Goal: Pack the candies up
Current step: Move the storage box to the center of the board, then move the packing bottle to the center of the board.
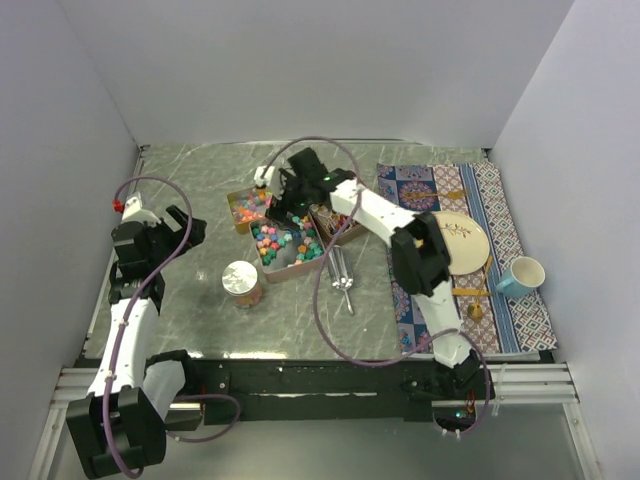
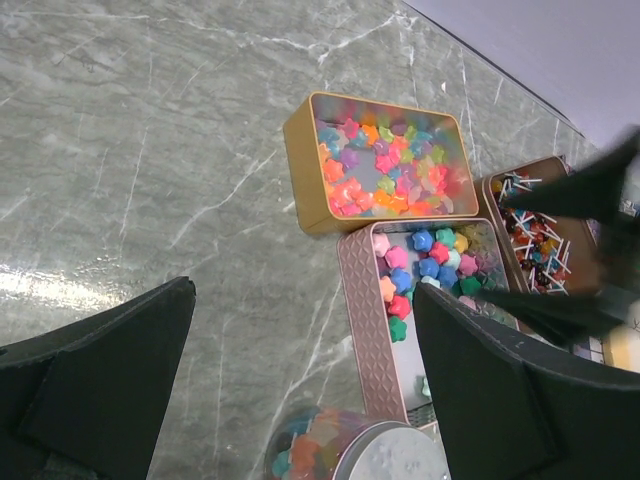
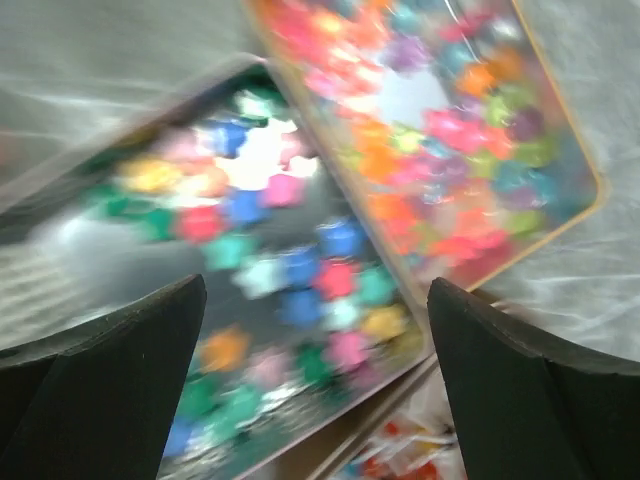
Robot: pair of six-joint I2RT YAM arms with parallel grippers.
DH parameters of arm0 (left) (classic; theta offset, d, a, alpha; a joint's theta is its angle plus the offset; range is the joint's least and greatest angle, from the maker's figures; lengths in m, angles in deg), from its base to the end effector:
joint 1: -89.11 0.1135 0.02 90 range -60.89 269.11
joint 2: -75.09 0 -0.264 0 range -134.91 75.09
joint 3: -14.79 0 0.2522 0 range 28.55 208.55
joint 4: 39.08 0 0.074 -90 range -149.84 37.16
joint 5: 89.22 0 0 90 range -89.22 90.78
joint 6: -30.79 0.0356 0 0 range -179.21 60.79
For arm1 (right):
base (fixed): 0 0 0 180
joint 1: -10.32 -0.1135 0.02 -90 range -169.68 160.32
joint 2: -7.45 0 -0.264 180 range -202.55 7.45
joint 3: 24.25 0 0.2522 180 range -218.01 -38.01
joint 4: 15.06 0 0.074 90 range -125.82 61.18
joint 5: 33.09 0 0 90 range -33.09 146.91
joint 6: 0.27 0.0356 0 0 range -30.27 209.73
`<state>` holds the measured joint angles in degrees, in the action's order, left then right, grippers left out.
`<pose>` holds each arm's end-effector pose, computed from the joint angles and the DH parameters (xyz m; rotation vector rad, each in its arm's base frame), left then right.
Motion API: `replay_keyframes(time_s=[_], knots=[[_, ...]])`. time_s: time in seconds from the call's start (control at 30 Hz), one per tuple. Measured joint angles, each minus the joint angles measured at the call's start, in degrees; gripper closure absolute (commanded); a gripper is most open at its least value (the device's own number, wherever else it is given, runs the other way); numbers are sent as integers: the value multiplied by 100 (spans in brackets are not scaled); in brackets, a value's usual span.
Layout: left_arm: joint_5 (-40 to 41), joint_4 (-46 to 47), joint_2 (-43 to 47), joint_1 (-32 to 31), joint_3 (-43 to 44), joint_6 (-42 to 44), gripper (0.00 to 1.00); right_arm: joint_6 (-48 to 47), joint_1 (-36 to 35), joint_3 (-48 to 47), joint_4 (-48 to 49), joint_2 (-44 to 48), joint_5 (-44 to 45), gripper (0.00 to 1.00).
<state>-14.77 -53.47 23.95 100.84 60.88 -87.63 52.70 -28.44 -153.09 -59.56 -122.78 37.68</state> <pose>0.2053 0.0329 0.2608 -0.4834 1.8616 -0.4552 0.3962 0.3332 0.2317 -1.5686 1.7531 0.4119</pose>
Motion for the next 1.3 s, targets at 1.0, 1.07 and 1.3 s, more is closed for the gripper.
replay_keyframes(time_s=[1.0,1.07,1.3], knots=[[-968,-1862,-2396,992,431,-1001,99,935,-448,3101,1381,2769,-2044,2],[-1056,-1858,-2614,841,398,-1023,99,1080,-409,3097,1578,3005,-1836,1],[-1309,-1587,-3112,-179,299,-1176,99,1517,-166,3307,1969,3390,-1058,0]])
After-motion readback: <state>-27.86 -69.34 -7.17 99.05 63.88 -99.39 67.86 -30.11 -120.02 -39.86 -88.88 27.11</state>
